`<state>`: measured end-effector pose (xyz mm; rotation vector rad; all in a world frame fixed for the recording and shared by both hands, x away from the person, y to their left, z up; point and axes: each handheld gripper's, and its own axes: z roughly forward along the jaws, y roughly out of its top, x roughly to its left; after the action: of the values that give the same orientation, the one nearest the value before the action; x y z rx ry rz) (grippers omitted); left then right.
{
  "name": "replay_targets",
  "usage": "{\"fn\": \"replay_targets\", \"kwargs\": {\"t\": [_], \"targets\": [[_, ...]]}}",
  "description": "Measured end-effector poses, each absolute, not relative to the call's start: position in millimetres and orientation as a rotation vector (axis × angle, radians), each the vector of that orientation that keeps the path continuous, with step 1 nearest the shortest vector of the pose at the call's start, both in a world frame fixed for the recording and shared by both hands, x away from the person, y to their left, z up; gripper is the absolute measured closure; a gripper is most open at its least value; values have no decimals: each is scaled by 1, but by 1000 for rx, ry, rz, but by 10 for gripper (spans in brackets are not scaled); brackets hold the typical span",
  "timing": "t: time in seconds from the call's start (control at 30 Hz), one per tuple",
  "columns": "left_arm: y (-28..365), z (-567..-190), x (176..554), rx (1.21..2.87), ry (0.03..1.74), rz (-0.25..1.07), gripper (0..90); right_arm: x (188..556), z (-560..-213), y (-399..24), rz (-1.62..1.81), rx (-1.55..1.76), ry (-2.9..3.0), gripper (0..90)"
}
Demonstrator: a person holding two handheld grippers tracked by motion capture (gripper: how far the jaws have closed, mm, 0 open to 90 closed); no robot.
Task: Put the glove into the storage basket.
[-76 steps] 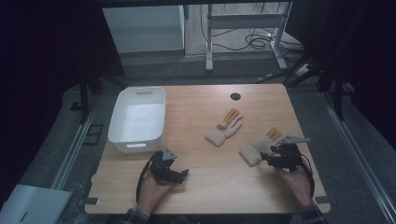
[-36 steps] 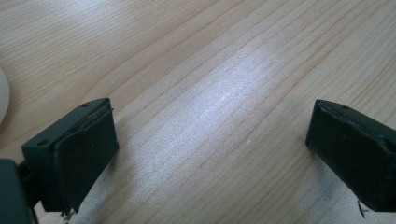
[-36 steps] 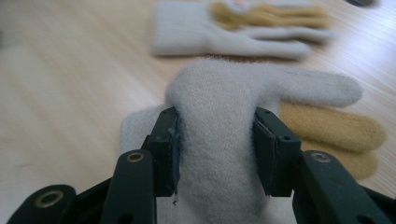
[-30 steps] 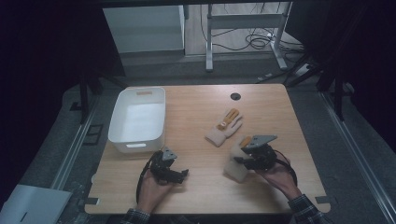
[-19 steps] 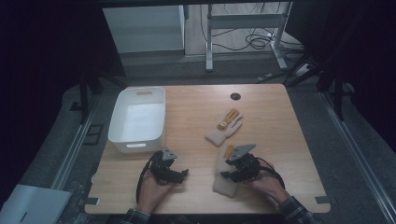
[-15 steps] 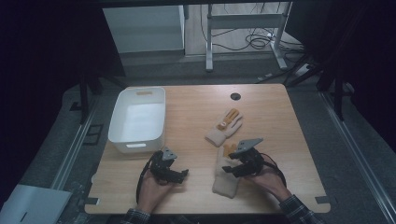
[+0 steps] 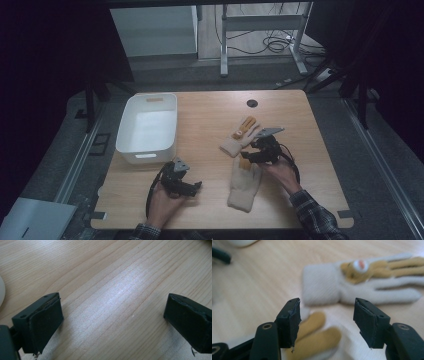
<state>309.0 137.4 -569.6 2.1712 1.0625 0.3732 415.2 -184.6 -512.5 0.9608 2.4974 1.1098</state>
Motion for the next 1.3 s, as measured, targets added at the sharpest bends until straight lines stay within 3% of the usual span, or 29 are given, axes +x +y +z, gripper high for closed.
{"fn": "replay_targets", "kwargs": {"t": [0.37, 0.7, 0.97, 1.3], "targets": [[137, -570, 309, 2171, 1063, 373, 20, 462, -511, -163, 1072, 1021, 2437, 362], [137, -570, 309, 2171, 1062, 373, 20, 492, -530, -147, 994, 988, 2436, 405], [137, -570, 309, 2171, 1062, 374, 20, 491, -539, -139, 918, 938, 2420, 632], [138, -570, 309, 2173, 1062, 374, 20, 488, -519, -151, 996, 953, 2416, 667]]}}
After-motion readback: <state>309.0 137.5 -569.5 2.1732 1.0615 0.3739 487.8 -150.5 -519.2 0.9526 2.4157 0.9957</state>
